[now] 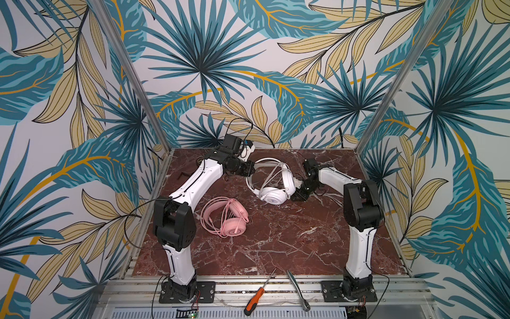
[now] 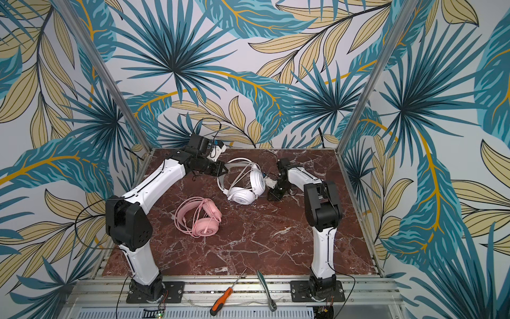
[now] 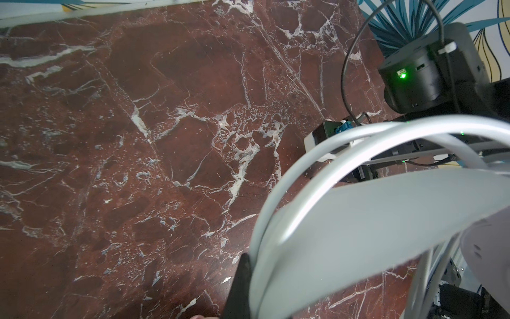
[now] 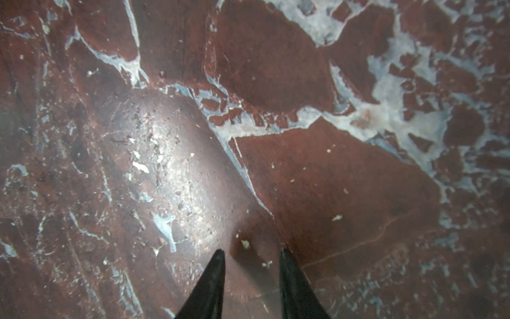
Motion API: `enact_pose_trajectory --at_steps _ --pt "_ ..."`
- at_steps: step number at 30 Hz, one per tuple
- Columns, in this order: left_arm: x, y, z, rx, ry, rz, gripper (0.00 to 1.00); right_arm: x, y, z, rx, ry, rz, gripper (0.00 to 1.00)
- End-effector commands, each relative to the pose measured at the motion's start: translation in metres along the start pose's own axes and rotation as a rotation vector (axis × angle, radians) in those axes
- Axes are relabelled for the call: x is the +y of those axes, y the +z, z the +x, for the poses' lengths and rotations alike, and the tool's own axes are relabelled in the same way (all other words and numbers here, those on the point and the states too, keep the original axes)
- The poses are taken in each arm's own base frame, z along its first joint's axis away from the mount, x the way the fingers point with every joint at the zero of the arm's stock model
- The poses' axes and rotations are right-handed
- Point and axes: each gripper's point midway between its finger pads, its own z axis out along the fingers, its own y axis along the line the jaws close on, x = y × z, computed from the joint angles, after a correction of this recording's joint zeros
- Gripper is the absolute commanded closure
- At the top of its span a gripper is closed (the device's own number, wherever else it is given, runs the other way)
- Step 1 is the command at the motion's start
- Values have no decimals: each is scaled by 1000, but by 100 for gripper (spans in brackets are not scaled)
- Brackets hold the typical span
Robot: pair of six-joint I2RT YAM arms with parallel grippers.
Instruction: Wrap the headphones
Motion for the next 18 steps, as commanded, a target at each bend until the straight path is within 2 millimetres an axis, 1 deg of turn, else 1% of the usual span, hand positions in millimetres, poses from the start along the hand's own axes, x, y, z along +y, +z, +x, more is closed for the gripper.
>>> enact_pose_trajectory --at_steps 1,7,15,18 --pt "-13 -29 -27 -121 -9 54 100 4 1 15 74 53 -8 65" --pt "2 -38 -31 -151 -43 28 100 3 1 22 107 79 13 63" --pt "22 -46 -28 -166 -73 -17 100 -2 -2 26 133 136 47 61" --pt "28 -48 -26 -169 -89 -25 100 -1 -2 28 141 153 45 61"
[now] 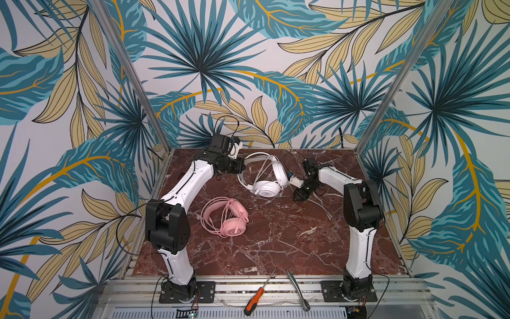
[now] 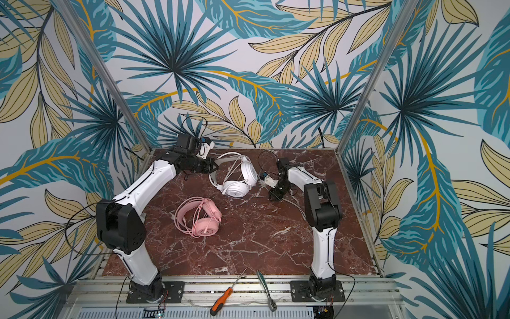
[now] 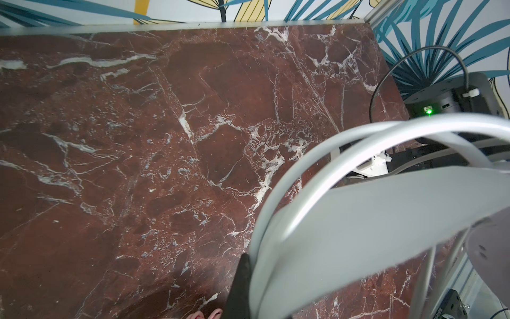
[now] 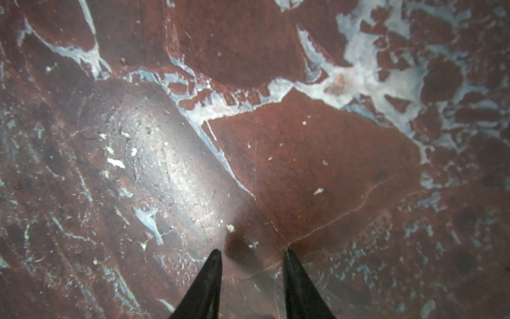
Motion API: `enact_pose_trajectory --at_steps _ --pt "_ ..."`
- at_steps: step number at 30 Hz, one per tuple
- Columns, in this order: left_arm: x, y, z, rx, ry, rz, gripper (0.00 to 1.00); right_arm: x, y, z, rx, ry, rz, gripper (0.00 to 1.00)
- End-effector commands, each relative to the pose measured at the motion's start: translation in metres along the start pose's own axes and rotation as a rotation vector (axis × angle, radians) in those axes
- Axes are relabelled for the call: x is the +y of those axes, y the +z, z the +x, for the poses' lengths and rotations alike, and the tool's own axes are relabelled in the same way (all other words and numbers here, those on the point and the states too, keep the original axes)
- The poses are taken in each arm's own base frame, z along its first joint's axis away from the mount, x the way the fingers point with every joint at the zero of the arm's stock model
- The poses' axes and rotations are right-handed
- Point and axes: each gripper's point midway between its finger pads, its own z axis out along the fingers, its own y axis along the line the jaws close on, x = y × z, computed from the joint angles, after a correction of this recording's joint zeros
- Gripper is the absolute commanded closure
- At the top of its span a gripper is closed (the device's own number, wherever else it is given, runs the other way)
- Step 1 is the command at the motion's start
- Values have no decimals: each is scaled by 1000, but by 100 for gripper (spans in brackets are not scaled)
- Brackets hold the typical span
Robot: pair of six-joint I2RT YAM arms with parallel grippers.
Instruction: Wrap the headphones
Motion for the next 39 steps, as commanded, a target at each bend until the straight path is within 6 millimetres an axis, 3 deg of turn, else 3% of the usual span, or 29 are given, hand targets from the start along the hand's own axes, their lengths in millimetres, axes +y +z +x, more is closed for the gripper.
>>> enact_pose_trajectory --at_steps 1,8,21,35,39 --pt "-8 -23 -20 -91 -5 31 100 5 3 21 90 60 -6 60" --pt "0 -22 -21 -101 -25 17 100 8 1 31 128 85 7 62" --pt "13 -15 -19 -103 -64 -13 100 13 -1 75 342 123 181 69" --pt "35 -13 -20 -130 -147 -74 100 37 0 86 323 91 238 100" --pt "42 -12 -21 -140 -179 -92 100 43 -1 88 297 86 247 100"
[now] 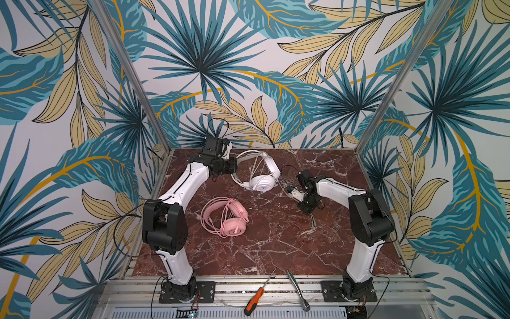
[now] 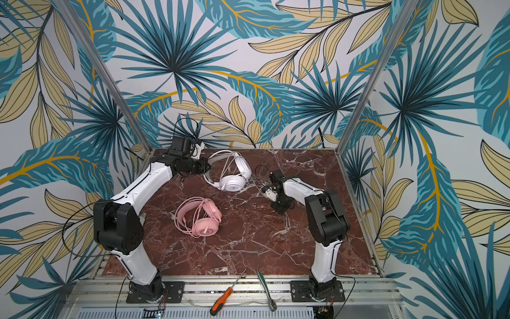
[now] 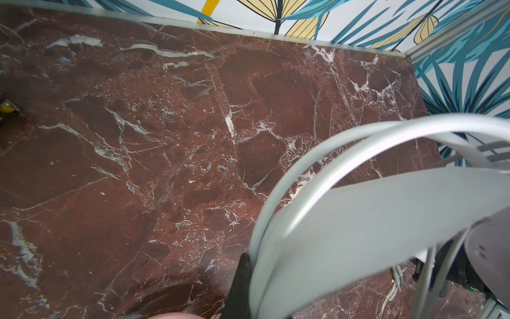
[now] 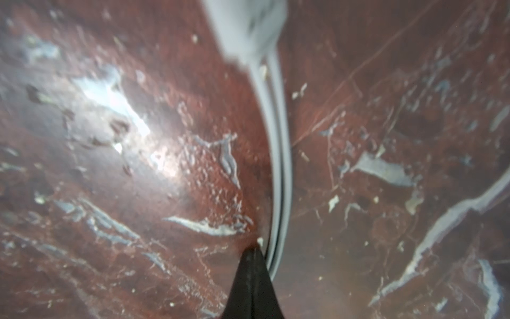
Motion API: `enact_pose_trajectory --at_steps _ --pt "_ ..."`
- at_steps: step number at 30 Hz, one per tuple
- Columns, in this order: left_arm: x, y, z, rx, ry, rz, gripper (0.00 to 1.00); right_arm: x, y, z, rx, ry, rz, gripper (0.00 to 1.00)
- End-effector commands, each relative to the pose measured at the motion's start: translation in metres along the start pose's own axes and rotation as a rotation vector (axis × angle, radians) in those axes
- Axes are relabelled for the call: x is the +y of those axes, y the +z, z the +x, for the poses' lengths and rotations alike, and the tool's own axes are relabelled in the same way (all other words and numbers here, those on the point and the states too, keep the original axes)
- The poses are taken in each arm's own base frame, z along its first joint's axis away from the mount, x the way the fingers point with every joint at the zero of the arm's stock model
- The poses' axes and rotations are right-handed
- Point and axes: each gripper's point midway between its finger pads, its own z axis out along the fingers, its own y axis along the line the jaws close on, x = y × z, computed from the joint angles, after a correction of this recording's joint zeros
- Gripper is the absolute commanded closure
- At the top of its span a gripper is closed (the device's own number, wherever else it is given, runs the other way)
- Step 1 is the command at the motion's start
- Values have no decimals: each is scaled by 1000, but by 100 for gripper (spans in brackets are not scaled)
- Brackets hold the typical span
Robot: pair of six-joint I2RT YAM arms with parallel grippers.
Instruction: Wrap the headphones
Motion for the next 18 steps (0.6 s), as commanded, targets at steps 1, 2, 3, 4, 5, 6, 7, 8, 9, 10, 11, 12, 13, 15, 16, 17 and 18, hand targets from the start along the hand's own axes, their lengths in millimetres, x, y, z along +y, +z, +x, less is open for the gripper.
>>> enact_pose_trajectory --at_steps 1,2,3,4,5,6,7,8,9,10,11,12,13,15,16,17,18 --pt "-4 -11 -20 -80 -42 24 100 16 12 18 39 1 -27 100" --pt "-3 -10 -20 -80 -46 21 100 17 12 18 26 3 -28 100" --pt "-2 -9 -19 -78 -50 18 100 18 11 18 19 6 -29 100" --pt "-1 -8 -19 -76 -52 18 100 19 11 20 18 7 -31 100" --pt "-1 -8 -18 -73 -55 20 100 19 11 20 20 10 -30 100" --pt "-1 -7 -18 -70 -55 24 100 19 11 21 25 15 -32 100" --pt "-2 -6 -17 -68 -53 28 100 21 10 20 25 21 -40 100" --pt "-2 -5 -17 -65 -54 30 100 23 9 19 23 28 -51 100" --pt "-1 -4 -16 -62 -54 31 100 23 8 18 19 42 -59 98" --pt "-2 -4 -15 -58 -54 35 100 24 7 16 12 51 -66 96" --pt "-2 -3 -15 -56 -52 39 100 24 5 14 4 60 -69 93" --pt "-2 -3 -14 -53 -52 40 100 24 4 12 -5 70 -70 92" --pt "-2 -2 -13 -50 -51 42 100 23 0 9 -22 76 -69 90" --pt "-2 0 -11 -41 -48 44 100 20 -8 3 -58 89 -62 87" --pt "-2 1 -10 -37 -48 46 100 19 -12 0 -75 93 -55 84" --pt "-1 3 -8 -31 -49 48 100 15 -17 -3 -90 107 -42 81" --pt "-1 4 -7 -27 -49 49 100 13 -22 -4 -102 116 -33 76"
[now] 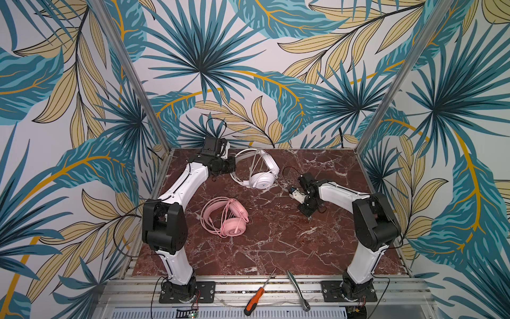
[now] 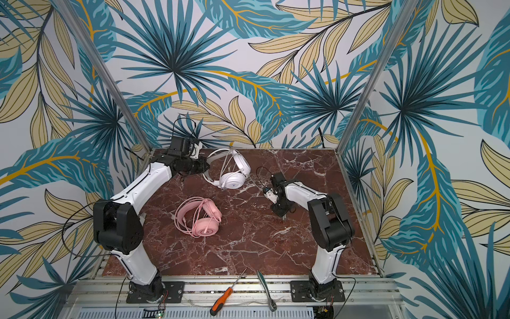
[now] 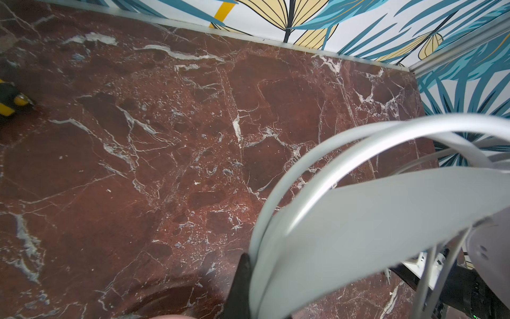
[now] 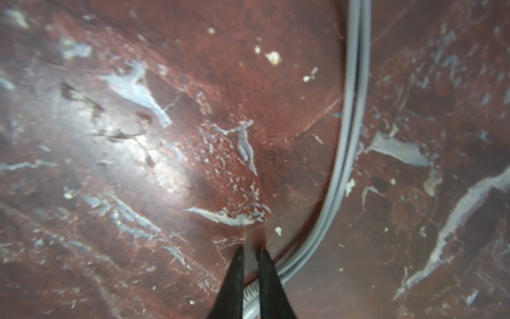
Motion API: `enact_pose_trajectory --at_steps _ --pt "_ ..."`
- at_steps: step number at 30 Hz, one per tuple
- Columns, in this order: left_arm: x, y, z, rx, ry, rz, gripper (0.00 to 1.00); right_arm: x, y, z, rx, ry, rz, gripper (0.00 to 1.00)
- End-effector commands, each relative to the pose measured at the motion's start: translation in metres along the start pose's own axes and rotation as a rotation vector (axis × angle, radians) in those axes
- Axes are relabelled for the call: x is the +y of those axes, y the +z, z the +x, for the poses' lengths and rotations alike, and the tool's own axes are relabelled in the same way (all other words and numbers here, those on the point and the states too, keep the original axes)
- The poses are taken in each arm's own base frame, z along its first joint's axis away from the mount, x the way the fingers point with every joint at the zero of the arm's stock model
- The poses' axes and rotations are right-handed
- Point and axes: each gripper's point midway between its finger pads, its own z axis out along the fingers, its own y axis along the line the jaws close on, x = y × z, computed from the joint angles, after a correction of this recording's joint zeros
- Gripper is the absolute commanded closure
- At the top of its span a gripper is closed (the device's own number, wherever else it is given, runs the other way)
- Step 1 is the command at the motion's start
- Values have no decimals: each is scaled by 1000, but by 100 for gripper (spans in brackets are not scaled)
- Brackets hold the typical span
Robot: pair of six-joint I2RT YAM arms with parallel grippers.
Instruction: Wrap the headphones
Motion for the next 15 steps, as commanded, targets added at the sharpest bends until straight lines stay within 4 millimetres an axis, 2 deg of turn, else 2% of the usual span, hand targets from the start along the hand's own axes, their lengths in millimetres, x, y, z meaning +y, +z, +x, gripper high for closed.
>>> enact_pose_trajectory --at_steps 1,6,15 --pt "-6 2 -6 -16 -11 58 100 2 -21 -8 -55 44 -5 72" --pt "-6 6 -2 -2 -12 63 100 -9 -28 -4 -37 131 42 62" --pt "-4 6 3 9 -7 58 100 -4 -15 24 104 353 33 58"
